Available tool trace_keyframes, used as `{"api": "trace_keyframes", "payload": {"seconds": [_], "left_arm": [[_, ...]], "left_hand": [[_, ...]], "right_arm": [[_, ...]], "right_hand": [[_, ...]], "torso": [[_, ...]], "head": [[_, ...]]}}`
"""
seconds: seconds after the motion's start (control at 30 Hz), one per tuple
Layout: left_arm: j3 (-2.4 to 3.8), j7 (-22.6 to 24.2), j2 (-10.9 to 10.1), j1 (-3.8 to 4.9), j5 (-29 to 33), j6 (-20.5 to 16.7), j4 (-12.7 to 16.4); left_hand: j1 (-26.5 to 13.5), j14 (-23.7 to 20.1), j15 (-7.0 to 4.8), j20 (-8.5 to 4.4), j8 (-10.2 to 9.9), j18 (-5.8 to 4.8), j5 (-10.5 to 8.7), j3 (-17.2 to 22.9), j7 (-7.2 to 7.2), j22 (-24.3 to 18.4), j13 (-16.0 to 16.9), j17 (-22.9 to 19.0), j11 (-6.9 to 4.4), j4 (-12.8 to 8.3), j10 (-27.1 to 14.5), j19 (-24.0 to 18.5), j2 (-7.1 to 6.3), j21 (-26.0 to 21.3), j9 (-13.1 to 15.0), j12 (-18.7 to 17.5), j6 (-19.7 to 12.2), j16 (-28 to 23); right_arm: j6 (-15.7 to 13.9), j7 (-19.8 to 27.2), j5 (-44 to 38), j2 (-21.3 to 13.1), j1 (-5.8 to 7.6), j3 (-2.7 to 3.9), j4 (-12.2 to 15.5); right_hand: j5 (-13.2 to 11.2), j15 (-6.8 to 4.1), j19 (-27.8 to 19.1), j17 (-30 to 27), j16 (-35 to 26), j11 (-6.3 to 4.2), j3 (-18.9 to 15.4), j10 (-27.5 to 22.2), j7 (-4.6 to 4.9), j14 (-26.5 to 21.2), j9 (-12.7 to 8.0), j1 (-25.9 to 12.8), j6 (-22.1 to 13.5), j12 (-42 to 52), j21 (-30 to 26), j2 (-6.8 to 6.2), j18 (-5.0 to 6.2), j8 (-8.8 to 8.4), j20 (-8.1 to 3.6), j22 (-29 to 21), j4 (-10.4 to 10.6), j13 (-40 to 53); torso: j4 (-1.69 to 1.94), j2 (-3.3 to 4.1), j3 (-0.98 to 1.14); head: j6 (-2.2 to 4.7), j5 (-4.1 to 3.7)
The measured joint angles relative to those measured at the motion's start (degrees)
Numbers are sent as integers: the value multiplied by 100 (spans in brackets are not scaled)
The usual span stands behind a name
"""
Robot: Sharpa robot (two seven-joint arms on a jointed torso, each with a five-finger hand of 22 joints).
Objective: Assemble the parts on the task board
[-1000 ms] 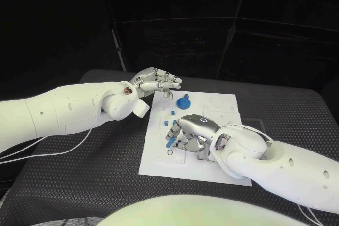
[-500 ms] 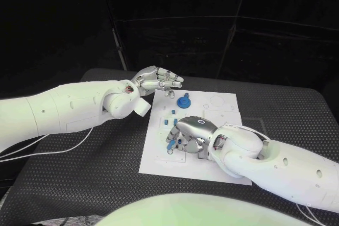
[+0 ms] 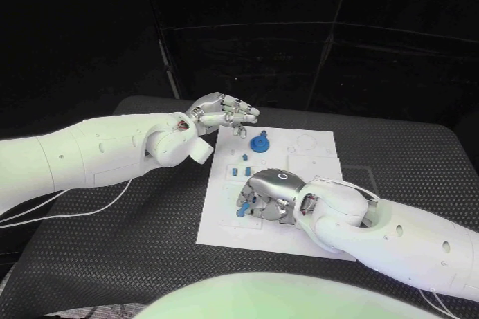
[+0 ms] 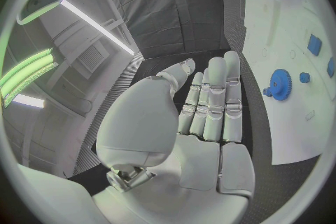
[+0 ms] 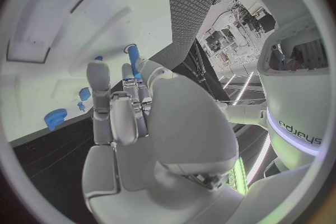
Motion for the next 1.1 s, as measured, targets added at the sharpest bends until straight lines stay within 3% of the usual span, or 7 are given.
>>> {"api": "trace_keyframes", "payload": {"seconds": [0.7, 1.0, 1.1], "left_arm": [[0, 0, -5, 0, 0, 1, 6], [0, -1, -1, 0, 0, 1, 3], [0, -1, -1, 0, 0, 2, 3]], "left_hand": [[0, 0, 0, 0, 0, 0, 0, 0, 0, -4, 0, 0, 0, 0, 0, 0, 0, 0, 0, 0, 0, 0], [0, 0, 0, 0, 0, 0, 0, 0, 0, -3, 0, 0, 0, 0, 0, 0, 0, 0, 0, 0, 0, 0], [0, 0, 0, 0, 0, 0, 0, 0, 0, -3, 0, 0, 0, 0, 0, 0, 0, 0, 0, 0, 0, 0]], "right_arm": [[42, -95, -118, 168, -36, -4, -165], [59, -148, -165, 190, -25, -40, -153], [53, -164, -174, 190, -29, -63, -155]], "right_hand": [[-2, 0, -22, -6, -14, 0, 16, 41, 4, 0, 3, -62, 3, -22, 0, -14, 0, -8, 21, 1, -16, 12], [0, 0, -70, -51, -33, -8, 25, 49, 11, 0, 3, -283, 6, -143, -7, -121, 1, -31, 26, -85, -25, 8], [3, 0, -158, -63, -42, 63, 0, -153, 61, 0, -25, -447, -161, -287, -81, -172, 1, -122, 54, -189, 1, -32]], "torso": [[-7, 1, -1], [-5, -3, -2], [-4, -3, -2]], "head": [[-17, -19], [-17, -27], [-10, -27]]}}
